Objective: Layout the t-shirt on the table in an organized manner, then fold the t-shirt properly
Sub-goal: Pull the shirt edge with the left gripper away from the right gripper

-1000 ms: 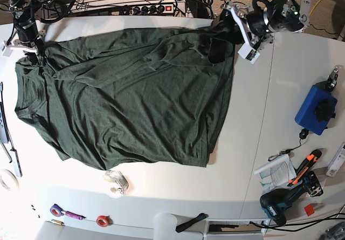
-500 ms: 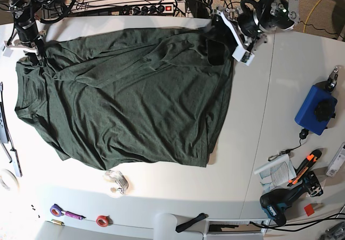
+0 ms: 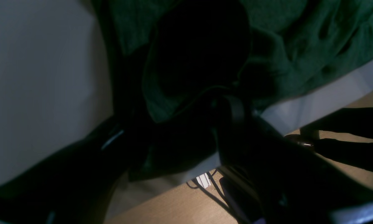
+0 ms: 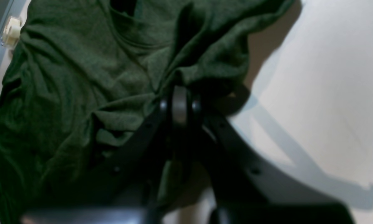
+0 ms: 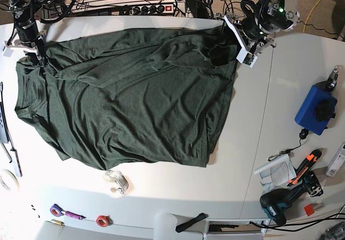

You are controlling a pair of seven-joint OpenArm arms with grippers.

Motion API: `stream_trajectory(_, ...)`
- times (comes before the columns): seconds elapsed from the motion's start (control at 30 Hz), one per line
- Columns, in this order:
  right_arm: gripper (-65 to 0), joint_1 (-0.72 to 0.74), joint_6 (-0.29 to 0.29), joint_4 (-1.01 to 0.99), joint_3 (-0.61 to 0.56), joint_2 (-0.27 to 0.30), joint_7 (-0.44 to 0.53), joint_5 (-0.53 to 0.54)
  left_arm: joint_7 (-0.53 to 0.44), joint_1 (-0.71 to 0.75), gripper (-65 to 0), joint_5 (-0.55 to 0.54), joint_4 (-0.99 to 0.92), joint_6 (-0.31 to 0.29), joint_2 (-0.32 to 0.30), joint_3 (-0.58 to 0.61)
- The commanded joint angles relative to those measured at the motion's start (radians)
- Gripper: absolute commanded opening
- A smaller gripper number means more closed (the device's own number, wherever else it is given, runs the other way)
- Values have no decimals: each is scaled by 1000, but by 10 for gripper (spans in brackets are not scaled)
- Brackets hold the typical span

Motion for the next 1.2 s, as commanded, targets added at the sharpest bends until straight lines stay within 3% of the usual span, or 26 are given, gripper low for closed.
stream_trajectory(0.0,-650,3,11,14,2,18,14,21,9,4,-327,-3,-9,4,3,-1)
stream_trajectory(0.07,-650,3,11,14,2,18,8,26,10,3,-359,-43,-55,3,8,-1)
stream_trajectory(0.1,-650,2,11,14,2,18,0,36,5,3,-406,-60,-80,0,8,-1)
stream_trajectory(0.2,-650,0,68,14,2,19,-34,69,-10,-6,-627,-70,-139,0,8,-1)
stream_trajectory(0.23,-650,-6,85,14,2,21,-46,91,-12,-9,-650,-71,-142,0,7,-1)
stream_trajectory(0.3,-650,-27,100,14,2,31,-57,127,-23,-15,-650,-82,-134,-4,6,-2)
stream_trajectory(0.43,-650,-81,115,20,3,60,-64,143,-15,-18,-650,-206,-77,-99,3,-17)
stream_trajectory(0.6,-650,-130,115,21,3,95,-76,169,66,-19,-650,-315,0,-237,2,-56)
stream_trajectory(0.73,-650,-133,126,22,19,126,-121,171,109,-18,-650,-440,12,-291,2,-131)
stream_trajectory(1.0,-650,-166,159,22,111,187,-218,285,284,1,-650,-796,12,-393,2,-338)
stream_trajectory(1.17,-650,-203,160,23,122,221,-233,308,388,4,-650,-941,12,-399,2,-369)
